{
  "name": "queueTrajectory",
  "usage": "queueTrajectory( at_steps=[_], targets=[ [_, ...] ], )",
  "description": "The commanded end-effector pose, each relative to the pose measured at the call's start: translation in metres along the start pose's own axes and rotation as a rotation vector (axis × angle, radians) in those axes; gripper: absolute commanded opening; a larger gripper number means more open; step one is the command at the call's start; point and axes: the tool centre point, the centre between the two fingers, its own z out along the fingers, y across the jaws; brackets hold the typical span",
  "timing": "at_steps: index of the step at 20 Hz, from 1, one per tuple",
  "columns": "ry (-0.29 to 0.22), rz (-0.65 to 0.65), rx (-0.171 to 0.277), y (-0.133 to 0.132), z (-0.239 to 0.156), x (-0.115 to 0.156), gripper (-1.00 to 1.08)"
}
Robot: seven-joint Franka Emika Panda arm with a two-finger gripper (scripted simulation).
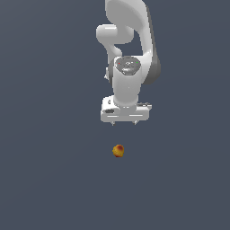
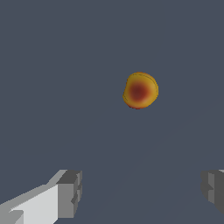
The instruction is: Pick up the object and move it to a goal position.
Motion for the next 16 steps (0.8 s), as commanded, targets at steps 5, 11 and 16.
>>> queueTrajectory(
  at_steps=[5, 11, 16],
  targets=[
    [0.005, 0.006, 0.005, -0.0019, -0.0022, 0.0028, 1.00],
    [0.017, 0.015, 0.016, -0.0071, -0.0088, 0.0067, 1.00],
    [0.016, 0.020, 0.014, -0.0055, -0.0062, 0.0089, 1.00]
  ],
)
